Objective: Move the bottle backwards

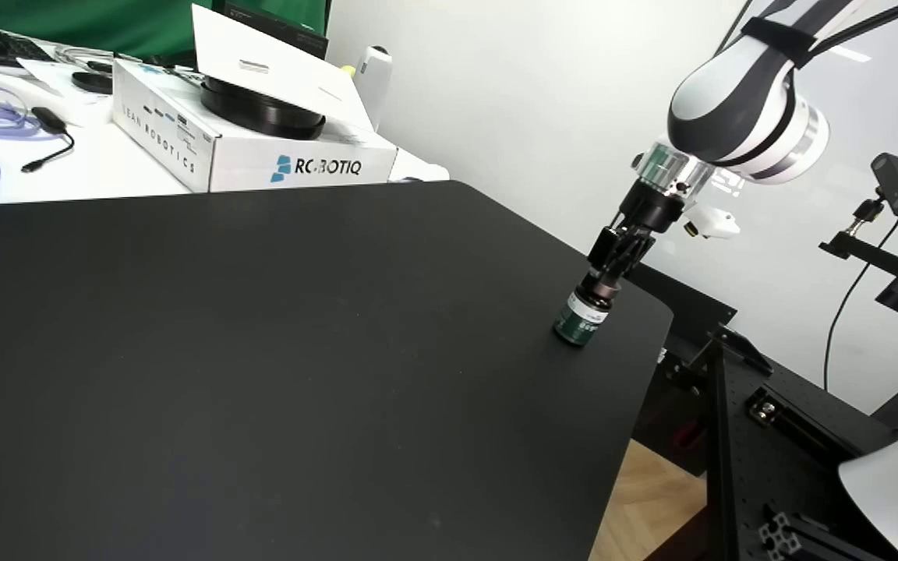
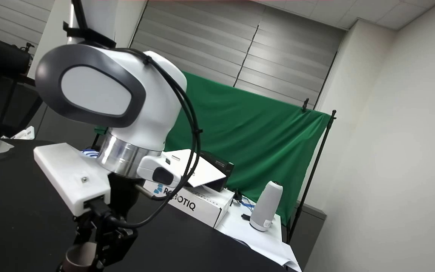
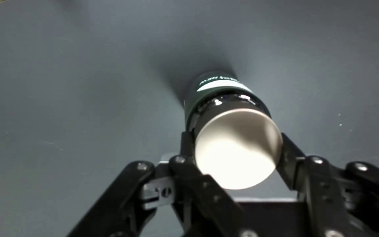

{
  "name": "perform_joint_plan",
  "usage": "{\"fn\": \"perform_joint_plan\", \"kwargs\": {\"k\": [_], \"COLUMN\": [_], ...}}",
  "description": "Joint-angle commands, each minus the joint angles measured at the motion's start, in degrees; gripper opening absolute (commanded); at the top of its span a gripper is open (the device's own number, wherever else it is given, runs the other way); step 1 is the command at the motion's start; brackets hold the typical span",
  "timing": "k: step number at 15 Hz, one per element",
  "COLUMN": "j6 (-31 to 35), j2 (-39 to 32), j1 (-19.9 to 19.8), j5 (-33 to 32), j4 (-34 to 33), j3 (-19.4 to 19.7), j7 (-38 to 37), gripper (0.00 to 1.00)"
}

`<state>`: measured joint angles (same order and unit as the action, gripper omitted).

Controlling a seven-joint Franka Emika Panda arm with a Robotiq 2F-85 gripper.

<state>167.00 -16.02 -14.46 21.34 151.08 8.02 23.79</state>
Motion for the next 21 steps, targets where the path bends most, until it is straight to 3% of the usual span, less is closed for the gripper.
{"fn": "perform_joint_plan", "kwargs": {"k": [1,9,12,13,16,21], "j6": [-2.0,-2.98,-3.47,-3.72,-4.97,-13.21], "j2": [2.6,6.06,4.81,4.62,2.92,0.01], "j1": [1.35,6.04,8.7,7.2,8.87,11.08], "j5": [-1.02,-4.38,-7.47,-10.17,-15.0,-20.36], "j4": [-0.43,-2.56,-5.86,-7.05,-11.7,-20.16], "j3": [0.73,0.81,1.15,-0.84,-1.14,-1.04], "j7": [-1.63,-4.27,-7.52,-10.01,-15.35,-22.11], "gripper": [0.36,0.36,0.36,0.36,0.36,0.36]}}
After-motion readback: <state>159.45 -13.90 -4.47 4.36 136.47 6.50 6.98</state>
